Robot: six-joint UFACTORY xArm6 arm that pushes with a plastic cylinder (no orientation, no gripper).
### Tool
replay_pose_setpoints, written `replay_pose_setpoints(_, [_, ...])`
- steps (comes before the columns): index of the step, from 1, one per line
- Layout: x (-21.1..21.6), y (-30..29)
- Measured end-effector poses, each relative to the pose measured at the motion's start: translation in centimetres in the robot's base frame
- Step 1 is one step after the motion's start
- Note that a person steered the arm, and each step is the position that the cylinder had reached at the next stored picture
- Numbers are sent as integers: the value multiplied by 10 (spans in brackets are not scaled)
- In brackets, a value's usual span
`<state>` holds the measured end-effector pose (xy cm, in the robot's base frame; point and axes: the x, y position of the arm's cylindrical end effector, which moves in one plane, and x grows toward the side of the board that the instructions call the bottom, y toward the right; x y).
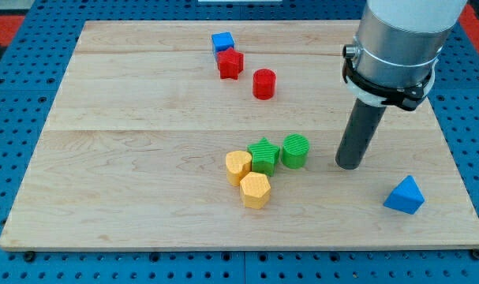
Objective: Separate the green star from the yellow heart
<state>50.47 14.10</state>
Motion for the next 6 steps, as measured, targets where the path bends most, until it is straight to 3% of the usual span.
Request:
replay_pose_setpoints(1, [0, 0])
replay_pose_setpoints(6, [-14, -252])
